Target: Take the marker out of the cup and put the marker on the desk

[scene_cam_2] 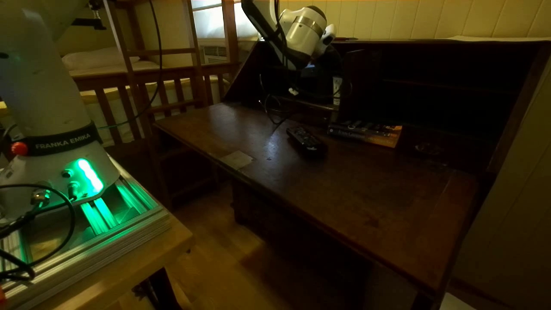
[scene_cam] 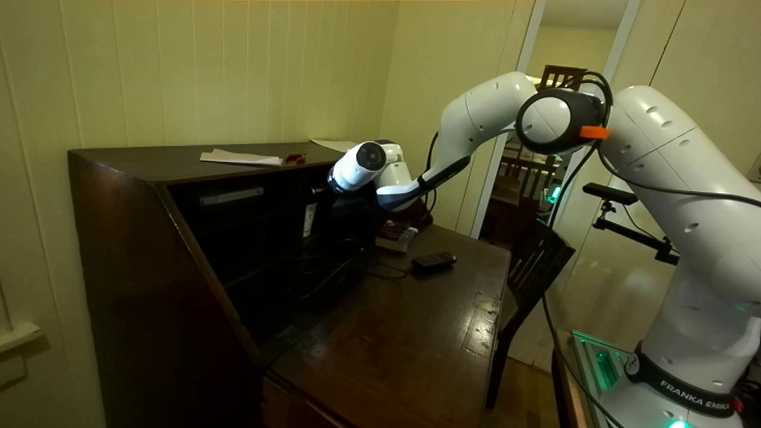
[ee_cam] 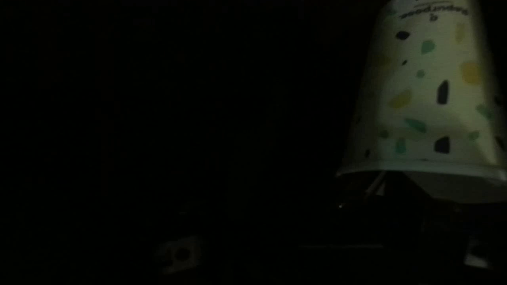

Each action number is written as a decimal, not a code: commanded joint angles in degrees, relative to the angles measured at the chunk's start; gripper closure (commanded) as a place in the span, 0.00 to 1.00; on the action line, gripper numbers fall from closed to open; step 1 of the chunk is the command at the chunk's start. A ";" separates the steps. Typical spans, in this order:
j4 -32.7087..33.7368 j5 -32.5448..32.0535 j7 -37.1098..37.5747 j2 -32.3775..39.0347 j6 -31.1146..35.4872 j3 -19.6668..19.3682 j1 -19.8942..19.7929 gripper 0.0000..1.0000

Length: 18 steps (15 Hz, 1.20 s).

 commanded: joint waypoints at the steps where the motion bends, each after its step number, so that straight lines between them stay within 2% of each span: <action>1: 5.39 -0.69 -1.49 3.17 -0.94 0.00 1.23 0.00; 4: 6.89 -0.24 -3.45 4.51 -0.97 0.27 1.14 0.02; 5: 7.27 -0.14 -4.00 4.84 -0.86 0.36 1.11 0.27; 7: 8.32 -0.25 -5.37 5.57 -0.43 0.46 1.10 0.31; 13: 8.75 0.68 -10.43 5.72 0.19 1.37 0.98 0.75; 18: -0.67 2.53 -14.25 -1.36 1.28 2.82 -0.13 1.00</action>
